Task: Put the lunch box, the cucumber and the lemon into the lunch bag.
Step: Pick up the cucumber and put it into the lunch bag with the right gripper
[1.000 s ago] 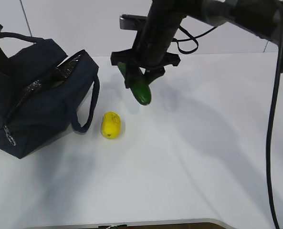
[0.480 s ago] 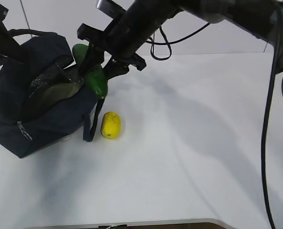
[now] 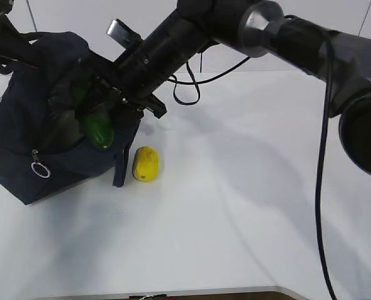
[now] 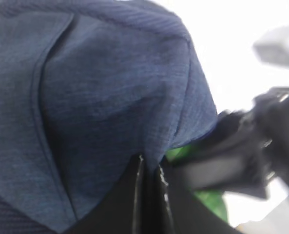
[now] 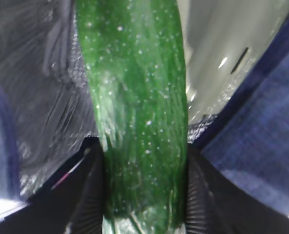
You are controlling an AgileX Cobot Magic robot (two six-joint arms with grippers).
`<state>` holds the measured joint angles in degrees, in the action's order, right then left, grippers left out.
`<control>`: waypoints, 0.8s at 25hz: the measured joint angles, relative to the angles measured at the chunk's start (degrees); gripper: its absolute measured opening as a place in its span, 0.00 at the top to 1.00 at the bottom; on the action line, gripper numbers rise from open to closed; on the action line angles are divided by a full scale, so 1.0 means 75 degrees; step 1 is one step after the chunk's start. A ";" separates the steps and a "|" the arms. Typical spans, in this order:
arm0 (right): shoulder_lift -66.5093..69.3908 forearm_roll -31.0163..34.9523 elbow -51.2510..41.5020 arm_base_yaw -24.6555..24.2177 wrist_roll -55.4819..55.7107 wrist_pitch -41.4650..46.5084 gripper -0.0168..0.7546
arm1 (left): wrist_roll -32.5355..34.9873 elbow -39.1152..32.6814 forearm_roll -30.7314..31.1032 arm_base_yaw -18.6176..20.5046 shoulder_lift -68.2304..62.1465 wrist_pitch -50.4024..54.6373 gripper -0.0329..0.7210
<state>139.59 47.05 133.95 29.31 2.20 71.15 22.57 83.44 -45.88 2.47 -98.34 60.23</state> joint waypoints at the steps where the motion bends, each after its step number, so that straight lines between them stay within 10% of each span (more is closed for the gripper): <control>1: 0.0039 0.0103 0.0010 0.0020 0.0000 -0.0014 0.55 | 0.0000 0.0000 -0.0003 0.0000 0.0000 0.0000 0.97; 12: 0.0219 0.0757 0.0010 0.0037 -0.0006 -0.1091 0.53 | 0.0005 0.0000 -0.0016 0.0000 0.0000 0.0187 0.97; 20: 0.0219 0.0825 0.0010 0.0037 -0.0006 -0.1325 0.34 | 0.0005 0.0000 -0.0016 0.0000 0.0000 0.0187 0.97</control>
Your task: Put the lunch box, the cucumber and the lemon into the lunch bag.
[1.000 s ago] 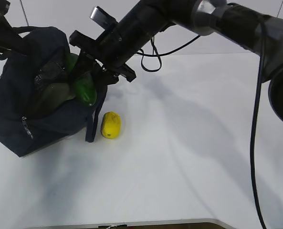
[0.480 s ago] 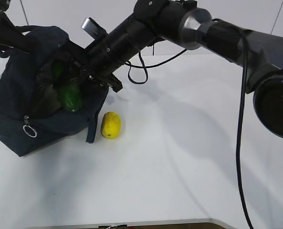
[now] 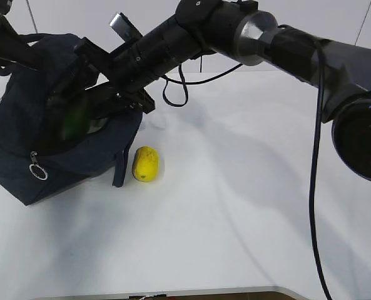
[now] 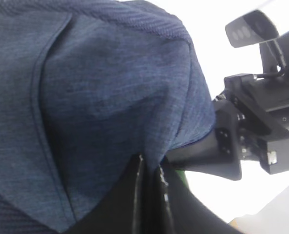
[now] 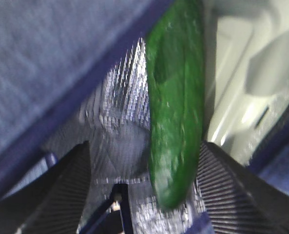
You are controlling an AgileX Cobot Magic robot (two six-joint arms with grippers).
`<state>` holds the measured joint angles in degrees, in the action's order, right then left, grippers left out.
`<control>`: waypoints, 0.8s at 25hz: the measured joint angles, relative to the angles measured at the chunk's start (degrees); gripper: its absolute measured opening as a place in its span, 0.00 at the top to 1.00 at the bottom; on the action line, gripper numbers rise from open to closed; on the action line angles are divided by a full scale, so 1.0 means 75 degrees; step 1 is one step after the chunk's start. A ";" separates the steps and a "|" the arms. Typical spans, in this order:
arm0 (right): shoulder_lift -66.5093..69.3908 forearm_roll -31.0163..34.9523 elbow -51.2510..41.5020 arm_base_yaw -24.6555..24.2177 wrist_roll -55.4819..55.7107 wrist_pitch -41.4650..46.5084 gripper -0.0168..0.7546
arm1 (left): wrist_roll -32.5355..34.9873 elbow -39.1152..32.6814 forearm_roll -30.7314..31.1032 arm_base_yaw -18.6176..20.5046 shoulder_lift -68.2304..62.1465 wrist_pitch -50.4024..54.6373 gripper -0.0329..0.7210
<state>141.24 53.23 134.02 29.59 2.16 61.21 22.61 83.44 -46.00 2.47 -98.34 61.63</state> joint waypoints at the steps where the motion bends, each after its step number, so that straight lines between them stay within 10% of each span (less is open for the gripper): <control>1: 0.0000 0.0000 0.0000 0.0000 0.0000 0.0000 0.31 | 0.0000 0.0000 0.0000 0.0000 0.0000 0.0000 0.97; 20: 0.0007 -0.0015 0.0101 -0.0181 -0.0706 0.1158 0.27 | 0.0012 0.0000 0.0386 0.0443 0.0000 0.0141 0.97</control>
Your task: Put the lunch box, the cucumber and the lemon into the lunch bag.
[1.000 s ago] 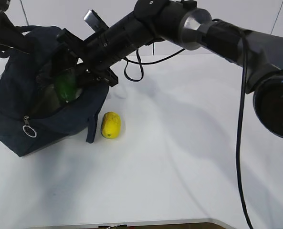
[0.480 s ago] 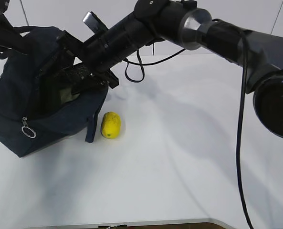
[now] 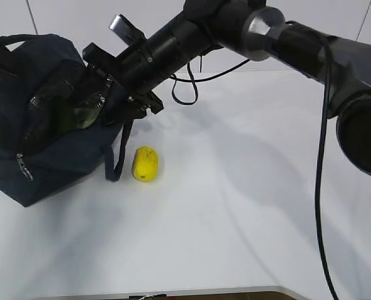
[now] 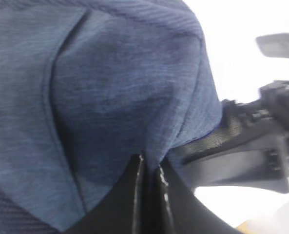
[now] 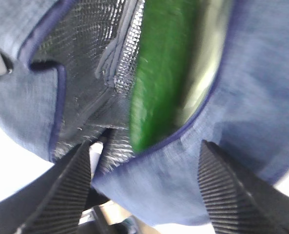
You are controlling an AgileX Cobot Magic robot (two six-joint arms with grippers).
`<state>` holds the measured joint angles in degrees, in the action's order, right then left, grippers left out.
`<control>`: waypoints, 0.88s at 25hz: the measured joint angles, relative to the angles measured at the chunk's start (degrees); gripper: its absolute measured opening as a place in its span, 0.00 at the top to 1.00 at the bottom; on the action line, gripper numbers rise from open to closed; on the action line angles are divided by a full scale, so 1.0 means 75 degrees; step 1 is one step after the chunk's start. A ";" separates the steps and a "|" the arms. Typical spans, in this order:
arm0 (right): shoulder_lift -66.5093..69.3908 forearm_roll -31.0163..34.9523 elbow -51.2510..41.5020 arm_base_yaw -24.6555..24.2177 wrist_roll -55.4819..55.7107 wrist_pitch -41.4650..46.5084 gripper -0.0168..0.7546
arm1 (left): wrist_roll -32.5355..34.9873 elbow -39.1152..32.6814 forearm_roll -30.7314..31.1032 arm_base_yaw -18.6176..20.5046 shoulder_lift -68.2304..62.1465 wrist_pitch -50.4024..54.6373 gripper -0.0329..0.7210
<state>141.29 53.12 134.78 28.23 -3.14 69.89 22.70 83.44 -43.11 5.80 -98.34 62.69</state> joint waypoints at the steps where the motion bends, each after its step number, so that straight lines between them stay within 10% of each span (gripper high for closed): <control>1: 0.0000 0.0000 0.0055 0.0000 -0.0088 0.0000 0.27 | 0.0000 0.0000 0.0054 0.0070 0.0000 0.0005 0.97; 8: 0.0000 -0.0388 0.0428 -0.0012 -0.0039 0.0015 0.27 | -0.0015 0.0000 0.0377 0.0489 0.0000 0.0121 0.97; 22: -0.1283 -0.4789 0.0085 0.0656 0.1125 0.0152 0.27 | -0.0090 0.0000 0.0651 0.0951 0.0000 0.0149 0.97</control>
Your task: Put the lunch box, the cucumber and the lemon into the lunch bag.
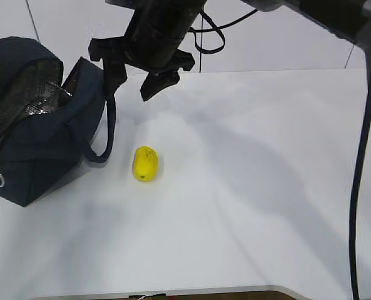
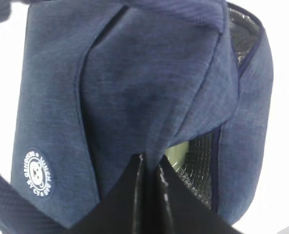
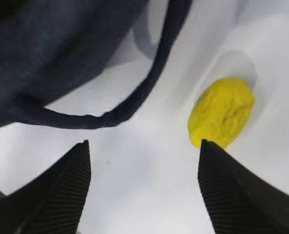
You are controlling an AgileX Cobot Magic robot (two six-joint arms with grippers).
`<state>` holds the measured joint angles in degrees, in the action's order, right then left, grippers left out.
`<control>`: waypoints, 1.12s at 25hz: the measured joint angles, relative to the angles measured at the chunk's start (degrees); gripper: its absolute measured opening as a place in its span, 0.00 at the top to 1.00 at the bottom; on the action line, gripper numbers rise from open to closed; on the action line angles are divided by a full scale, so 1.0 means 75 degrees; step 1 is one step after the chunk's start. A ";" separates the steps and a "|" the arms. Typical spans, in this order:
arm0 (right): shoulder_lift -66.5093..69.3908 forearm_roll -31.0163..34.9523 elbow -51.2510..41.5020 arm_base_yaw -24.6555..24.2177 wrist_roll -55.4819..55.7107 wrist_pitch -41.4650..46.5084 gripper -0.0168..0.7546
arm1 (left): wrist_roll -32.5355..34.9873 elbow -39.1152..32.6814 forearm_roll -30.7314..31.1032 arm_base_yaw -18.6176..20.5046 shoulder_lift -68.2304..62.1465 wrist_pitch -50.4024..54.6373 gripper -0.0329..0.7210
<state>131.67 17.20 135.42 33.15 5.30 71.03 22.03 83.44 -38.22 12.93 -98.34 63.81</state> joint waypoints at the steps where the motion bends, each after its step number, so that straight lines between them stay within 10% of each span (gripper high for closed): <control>1: -0.0058 -0.0047 -0.0135 0.0087 0.0011 0.0018 0.27 | 0.0000 0.0000 0.0000 0.0000 0.0000 0.0000 0.97; 28: 0.0732 -0.1413 -0.1069 0.0390 0.1309 0.0033 0.27 | -0.0013 0.0000 0.0059 0.0000 0.0000 0.0015 0.97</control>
<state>137.16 6.61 127.40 36.07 15.13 71.28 21.93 83.44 -37.78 12.93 -98.34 63.92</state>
